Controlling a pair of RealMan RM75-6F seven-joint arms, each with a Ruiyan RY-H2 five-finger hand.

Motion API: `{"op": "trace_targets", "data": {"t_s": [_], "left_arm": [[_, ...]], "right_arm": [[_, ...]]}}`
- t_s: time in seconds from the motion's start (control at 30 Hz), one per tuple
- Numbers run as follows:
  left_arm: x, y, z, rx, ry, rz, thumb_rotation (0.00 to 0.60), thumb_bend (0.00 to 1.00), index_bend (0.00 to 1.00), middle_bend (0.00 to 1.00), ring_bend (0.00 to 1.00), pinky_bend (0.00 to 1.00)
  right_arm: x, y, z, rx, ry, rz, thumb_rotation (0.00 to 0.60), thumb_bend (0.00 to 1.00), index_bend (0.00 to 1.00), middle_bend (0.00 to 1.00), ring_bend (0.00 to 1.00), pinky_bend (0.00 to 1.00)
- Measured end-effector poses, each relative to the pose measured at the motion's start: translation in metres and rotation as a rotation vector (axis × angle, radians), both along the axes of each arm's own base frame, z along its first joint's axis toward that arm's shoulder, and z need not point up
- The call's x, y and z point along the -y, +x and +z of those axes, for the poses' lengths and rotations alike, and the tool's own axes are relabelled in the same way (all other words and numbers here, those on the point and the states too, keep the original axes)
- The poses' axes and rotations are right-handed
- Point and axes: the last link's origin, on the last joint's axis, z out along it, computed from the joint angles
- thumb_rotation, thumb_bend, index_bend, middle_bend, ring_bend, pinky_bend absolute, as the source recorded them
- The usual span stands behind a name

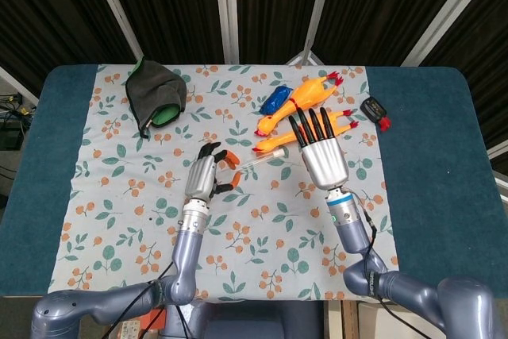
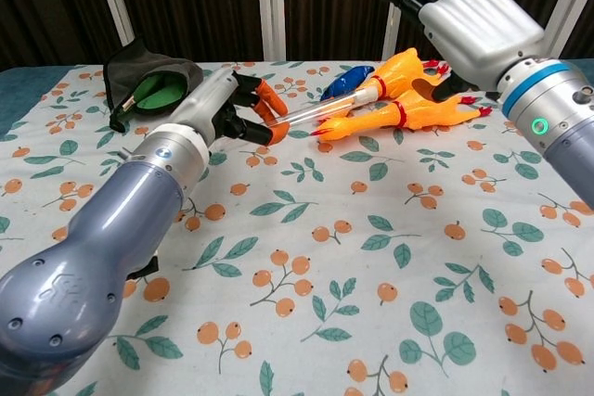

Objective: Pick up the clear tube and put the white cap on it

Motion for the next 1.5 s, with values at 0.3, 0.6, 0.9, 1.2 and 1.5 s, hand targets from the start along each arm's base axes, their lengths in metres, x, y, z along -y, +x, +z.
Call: {"op": "trace_targets", "data": {"t_s": [0.3,0.6,0.9,1.2,1.5], "left_arm": [[0.006,-0.018,-0.006,-0.051,-0.036,-0.029,0.6,0.67,0.6,0.65,0.12,0.0],[0.016,-0.041,-0.017,-0.141,-0.087,-0.08,0.6,0.65,0.59,0.63,0.12,0.0],[0.017,-0.06,-0.005,-0.206,-0.082,-0.079,0.6,0.33,0.46,0.39,0.09,0.0],[0.017,-0.07,0.017,-0.254,-0.081,-0.067,0.6,0.26,0.3,0.25,0.02,0.0],[0.016,-0.081,0.055,-0.28,-0.034,-0.033,0.6,0.26,0.27,0.23,0.02,0.0]], "right_arm": [[0.003,-0.006,0.009,-0.009,-0.022,-0.025,0.6,0.39,0.0,0.02,0.0,0.0],[0.002,-0.009,0.016,0.003,-0.025,-0.044,0.6,0.38,0.0,0.02,0.0,0.0],[-0.002,-0.008,0.019,0.013,-0.02,-0.052,0.6,0.39,0.0,0.02,0.0,0.0],[-0.011,-0.005,0.022,0.028,-0.012,-0.057,0.6,0.39,0.0,0.02,0.0,0.0],[-0.028,-0.006,0.035,0.094,0.01,-0.096,0.6,0.39,0.0,0.02,0.0,0.0]]}}
